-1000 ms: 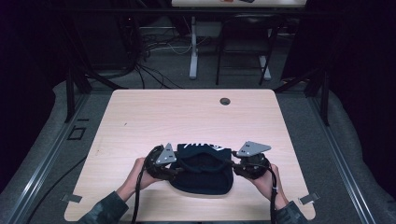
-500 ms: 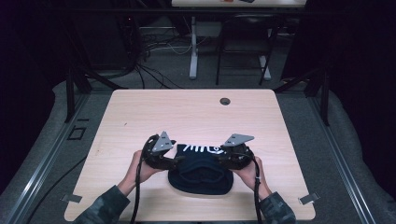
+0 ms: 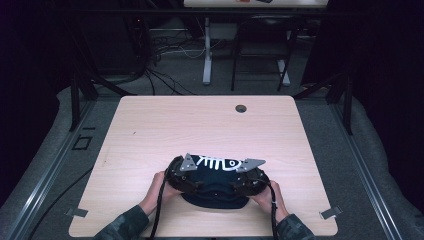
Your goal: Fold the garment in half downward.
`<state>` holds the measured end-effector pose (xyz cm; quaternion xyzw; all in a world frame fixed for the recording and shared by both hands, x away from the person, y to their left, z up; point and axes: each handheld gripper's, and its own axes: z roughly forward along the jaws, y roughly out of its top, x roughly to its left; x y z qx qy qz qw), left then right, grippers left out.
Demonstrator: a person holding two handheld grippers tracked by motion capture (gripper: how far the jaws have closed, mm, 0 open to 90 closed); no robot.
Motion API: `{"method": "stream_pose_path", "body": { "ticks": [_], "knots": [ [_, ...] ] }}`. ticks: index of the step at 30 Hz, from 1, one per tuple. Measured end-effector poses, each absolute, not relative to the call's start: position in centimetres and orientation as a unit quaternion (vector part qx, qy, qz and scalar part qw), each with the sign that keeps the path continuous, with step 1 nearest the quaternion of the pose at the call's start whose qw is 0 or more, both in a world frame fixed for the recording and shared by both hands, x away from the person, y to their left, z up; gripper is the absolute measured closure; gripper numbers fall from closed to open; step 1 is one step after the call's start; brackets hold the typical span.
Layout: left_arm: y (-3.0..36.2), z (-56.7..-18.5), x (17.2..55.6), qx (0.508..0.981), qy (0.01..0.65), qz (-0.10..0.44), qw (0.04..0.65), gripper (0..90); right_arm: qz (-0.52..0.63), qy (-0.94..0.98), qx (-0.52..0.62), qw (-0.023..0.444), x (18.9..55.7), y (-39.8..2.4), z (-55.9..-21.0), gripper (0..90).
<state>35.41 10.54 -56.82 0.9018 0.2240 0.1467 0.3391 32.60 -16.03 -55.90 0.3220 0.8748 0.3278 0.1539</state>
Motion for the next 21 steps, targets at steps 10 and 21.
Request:
{"method": "stream_pose_path", "body": {
  "ticks": [10,21],
  "knots": [
    [10.9,-57.4,34.1,0.893,0.231,0.162,0.351,19.2,0.307,0.882,0.307,0.184,32.3,-16.0,-56.4,29.6],
    [10.9,-57.6,33.7,0.883,0.262,0.165,0.353,18.1,0.316,0.879,0.326,0.147,34.0,-16.6,-56.8,21.3]
  ]
}}
